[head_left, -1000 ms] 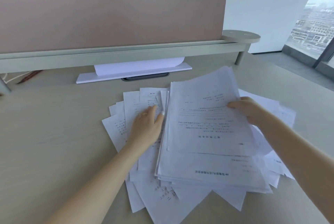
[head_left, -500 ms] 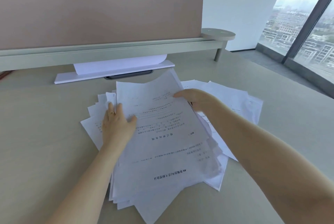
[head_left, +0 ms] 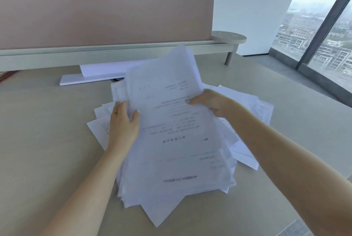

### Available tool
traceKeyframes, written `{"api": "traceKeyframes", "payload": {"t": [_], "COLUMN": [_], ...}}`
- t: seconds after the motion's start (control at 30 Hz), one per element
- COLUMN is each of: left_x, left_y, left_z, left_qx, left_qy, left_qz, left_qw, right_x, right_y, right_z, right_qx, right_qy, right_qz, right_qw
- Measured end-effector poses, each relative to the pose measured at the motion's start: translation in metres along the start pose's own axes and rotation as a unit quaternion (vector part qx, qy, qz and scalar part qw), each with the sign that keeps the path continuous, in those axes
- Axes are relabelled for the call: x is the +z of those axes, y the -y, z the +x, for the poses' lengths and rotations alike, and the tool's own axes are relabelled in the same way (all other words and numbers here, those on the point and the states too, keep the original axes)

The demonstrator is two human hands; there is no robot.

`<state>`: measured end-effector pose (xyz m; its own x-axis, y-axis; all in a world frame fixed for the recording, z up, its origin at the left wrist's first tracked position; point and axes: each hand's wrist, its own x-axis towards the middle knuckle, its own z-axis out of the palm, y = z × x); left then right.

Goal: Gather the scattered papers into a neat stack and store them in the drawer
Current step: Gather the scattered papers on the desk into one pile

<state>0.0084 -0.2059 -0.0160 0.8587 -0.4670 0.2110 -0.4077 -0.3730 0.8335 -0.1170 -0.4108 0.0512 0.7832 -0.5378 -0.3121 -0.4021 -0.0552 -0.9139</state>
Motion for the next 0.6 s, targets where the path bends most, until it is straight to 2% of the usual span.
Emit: {"api": "traceKeyframes", "payload": {"t": [0.1,0.23,0.3,0.43,0.53,0.6], "left_x": [0.002,0.009,0.016,0.031,0.034,0.036], "left_y": [-0.002,-0.003,-0.004,-0.001,-0.004,-0.013], "left_z": [-0.002,0.001,0.003,-0.005,-0.006,-0.006], "left_qx": [0.004,-0.013,0.002,0.043,0.032,0.03], "left_qy": [0.022,0.095,0.124,0.162,0.183,0.189], "left_qz": [0.005,0.105,0.195,0.373,0.385,0.363], "left_qw": [1.0,0.99,0.973,0.913,0.904,0.912], "right_x": [-0.06,-0.129,-0.13,-0.105,-0.093,-0.092], "right_y": [0.01,0.016,0.005,-0.031,-0.03,-0.023], "right_z": [-0.008,-0.012,-0.003,0.034,0.045,0.048], "right_qx": [-0.025,0.023,0.053,0.094,0.097,0.1], "right_qy": [-0.066,-0.098,-0.103,-0.152,-0.111,-0.085], "right_qz": [0.033,-0.001,-0.02,-0.105,-0.148,-0.156], "right_qw": [0.997,0.995,0.993,0.978,0.978,0.979]}}
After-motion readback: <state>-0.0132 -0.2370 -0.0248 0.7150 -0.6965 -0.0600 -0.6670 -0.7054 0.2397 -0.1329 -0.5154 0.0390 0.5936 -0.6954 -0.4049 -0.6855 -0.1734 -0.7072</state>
